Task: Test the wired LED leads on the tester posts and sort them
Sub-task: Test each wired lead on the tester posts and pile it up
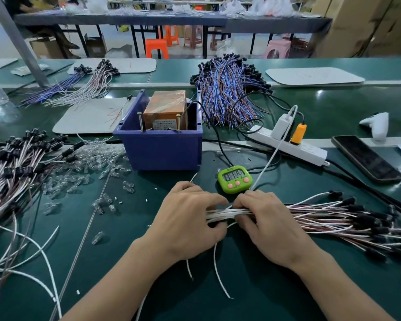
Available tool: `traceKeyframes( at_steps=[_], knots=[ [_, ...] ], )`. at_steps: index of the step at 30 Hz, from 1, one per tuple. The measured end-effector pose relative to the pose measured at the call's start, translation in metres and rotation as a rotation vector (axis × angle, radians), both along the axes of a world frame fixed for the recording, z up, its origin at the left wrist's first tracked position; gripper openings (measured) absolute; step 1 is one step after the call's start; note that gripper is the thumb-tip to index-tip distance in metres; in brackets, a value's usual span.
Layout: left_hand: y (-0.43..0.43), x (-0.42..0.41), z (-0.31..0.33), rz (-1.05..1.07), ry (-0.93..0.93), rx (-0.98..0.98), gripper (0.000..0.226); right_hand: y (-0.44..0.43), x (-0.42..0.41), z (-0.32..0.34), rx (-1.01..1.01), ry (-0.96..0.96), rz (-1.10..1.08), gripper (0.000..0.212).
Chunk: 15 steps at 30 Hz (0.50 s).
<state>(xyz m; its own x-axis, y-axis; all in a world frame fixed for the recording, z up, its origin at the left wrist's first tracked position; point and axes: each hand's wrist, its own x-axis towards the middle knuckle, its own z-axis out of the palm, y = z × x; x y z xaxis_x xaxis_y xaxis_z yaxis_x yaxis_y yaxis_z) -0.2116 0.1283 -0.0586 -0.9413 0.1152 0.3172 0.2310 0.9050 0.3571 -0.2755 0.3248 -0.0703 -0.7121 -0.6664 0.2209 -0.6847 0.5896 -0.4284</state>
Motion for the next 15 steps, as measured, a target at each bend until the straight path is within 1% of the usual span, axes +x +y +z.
traceKeyframes(
  at_steps=[3, 7, 9, 12, 15],
  knots=[
    [-0.0018, -0.0001, 0.003, -0.022, -0.04, -0.049, 0.043, 0.0018, 0.0028, 0.0002, -0.082, -0.024, -0.037, 0.009],
    [-0.0009, -0.0003, 0.0036, -0.005, -0.128, -0.07, 0.063, 0.0034, 0.0021, -0.0001, -0.077, -0.063, -0.053, 0.005],
    [0.0008, 0.001, 0.0026, -0.016, -0.139, -0.094, 0.068, 0.0033, 0.0025, 0.0011, -0.093, -0.07, -0.061, 0.005],
    [0.001, 0.002, 0.004, -0.039, -0.111, -0.079, 0.059, 0.0022, 0.0036, 0.0034, -0.105, -0.084, -0.051, 0.014],
    [0.0007, 0.0025, 0.0046, -0.037, -0.07, -0.057, 0.045, 0.0021, 0.0026, 0.0038, -0.096, -0.089, -0.034, 0.011]
  ],
)
